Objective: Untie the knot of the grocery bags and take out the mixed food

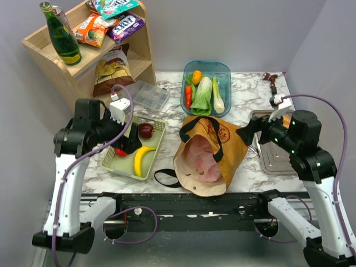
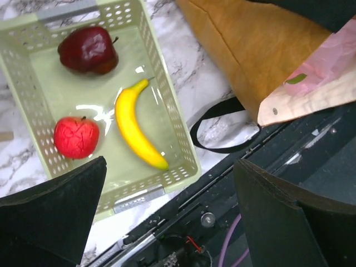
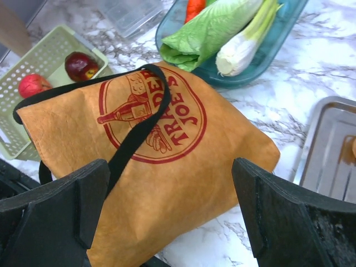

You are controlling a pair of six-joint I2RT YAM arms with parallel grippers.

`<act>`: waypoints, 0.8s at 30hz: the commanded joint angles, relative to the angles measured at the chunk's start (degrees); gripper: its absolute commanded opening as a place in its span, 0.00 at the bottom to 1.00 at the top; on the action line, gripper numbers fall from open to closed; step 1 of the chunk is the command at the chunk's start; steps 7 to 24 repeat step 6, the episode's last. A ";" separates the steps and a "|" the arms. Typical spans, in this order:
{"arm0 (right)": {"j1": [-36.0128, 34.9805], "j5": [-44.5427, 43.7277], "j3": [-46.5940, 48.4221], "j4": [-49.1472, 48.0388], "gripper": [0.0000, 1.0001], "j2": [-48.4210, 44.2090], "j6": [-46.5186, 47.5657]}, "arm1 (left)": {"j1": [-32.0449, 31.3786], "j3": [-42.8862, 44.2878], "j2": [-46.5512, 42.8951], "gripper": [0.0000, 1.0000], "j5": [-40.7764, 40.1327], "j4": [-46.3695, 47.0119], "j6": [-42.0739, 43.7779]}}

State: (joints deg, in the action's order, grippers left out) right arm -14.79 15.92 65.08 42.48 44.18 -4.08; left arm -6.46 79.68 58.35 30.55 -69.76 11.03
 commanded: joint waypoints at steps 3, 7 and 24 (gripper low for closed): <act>4.59 1.31 -1.94 2.08 1.00 -5.74 0.33 | 3.28 -8.75 -8.23 0.98 -4.43 2.66 -3.85; 5.93 2.50 -1.63 2.68 1.00 -6.21 1.52 | 3.22 -9.57 -9.03 0.99 -6.39 2.77 -4.15; 5.93 2.50 -1.63 2.68 1.00 -6.21 1.52 | 3.22 -9.57 -9.03 0.99 -6.39 2.77 -4.15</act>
